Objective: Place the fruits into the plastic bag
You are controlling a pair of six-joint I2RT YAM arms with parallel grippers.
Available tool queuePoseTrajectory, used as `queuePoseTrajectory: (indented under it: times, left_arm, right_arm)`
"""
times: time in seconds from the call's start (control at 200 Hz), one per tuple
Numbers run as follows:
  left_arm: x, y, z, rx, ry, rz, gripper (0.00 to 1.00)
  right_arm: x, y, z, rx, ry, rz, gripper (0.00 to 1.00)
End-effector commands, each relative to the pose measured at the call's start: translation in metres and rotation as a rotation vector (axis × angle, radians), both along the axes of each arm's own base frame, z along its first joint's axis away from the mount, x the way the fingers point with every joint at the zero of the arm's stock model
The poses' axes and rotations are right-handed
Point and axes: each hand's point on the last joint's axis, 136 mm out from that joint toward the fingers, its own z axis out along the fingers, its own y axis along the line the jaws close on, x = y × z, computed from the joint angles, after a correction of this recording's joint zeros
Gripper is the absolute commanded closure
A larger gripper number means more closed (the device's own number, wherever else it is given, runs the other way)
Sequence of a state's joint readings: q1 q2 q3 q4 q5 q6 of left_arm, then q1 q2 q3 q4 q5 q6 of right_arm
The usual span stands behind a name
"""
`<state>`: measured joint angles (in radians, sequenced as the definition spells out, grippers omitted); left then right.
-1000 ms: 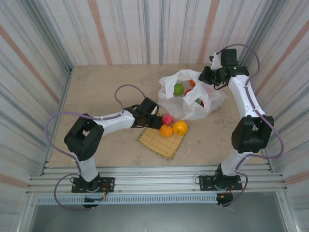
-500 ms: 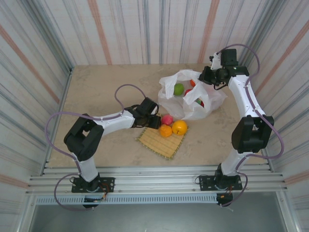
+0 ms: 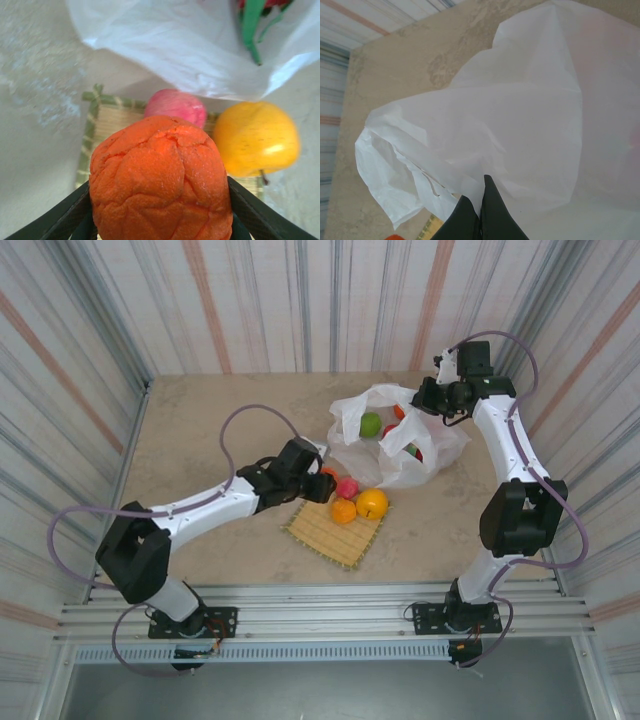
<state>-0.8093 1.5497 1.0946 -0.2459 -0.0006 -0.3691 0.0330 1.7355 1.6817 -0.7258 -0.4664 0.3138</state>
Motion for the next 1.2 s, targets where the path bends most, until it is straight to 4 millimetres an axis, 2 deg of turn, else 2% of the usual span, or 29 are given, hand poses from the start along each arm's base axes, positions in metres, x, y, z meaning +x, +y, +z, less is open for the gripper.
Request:
queuePoseTrajectory:
  times: [0.0, 0.14, 0.381, 0.556, 0.726, 0.822, 0.852, 0.862, 0.882, 0.982, 1.092, 1.192]
  left_arm:
    - [0.006, -0.029, 0.042, -0.074, -0.105, -0.077, 0.40]
    - [0.019, -0.065, 0.051, -0.090, -0.131, -0.150, 0.40]
    - [0.057, -0.101, 0.036, -0.076, -0.133, -0.188, 0.41]
    - [0.092, -0.097, 0.022, -0.054, -0.113, -0.122, 0.41]
    - [0.114, -0.092, 0.017, -0.078, -0.114, -0.085, 0.41]
    - [0.124, -0.099, 0.009, -0.051, -0.122, -0.087, 0.40]
    - [0.128, -0.101, 0.015, -0.049, -0.143, -0.087, 0.40]
    - [0.129, -0.102, 0.004, -0.033, -0.132, -0.087, 0.40]
    - [0.132, -0.102, -0.002, -0.017, -0.136, -0.084, 0.40]
    - [0.142, -0.109, -0.010, 0.055, -0.199, -0.081, 0.40]
    - [0.150, -0.119, -0.013, 0.116, -0.262, -0.078, 0.39]
    - [0.159, -0.125, -0.013, 0.104, -0.284, -0.059, 0.39]
  right_arm:
    - [-0.001, 0.003, 0.003, 0.007, -0.009, 0.014, 1.00]
    - [-0.003, 0.004, 0.006, 0.006, -0.013, 0.016, 1.00]
    - [-0.006, 0.003, 0.007, 0.004, -0.014, 0.015, 1.00]
    - [-0.008, 0.001, 0.009, 0.003, -0.018, 0.012, 1.00]
    - [-0.008, 0.001, 0.009, 0.006, -0.020, 0.012, 1.00]
    - [-0.008, 0.003, 0.008, 0.009, -0.015, 0.015, 1.00]
    - [-0.008, 0.003, 0.008, 0.010, -0.017, 0.014, 1.00]
    - [-0.008, 0.003, 0.009, 0.010, -0.019, 0.014, 1.00]
    - [-0.008, 0.003, 0.009, 0.012, -0.018, 0.016, 1.00]
    - [-0.008, 0.002, 0.011, 0.008, -0.024, 0.012, 1.00]
    - [-0.008, 0.002, 0.011, 0.012, -0.022, 0.009, 1.00]
    - [-0.006, 0.002, 0.010, 0.016, -0.020, 0.006, 1.00]
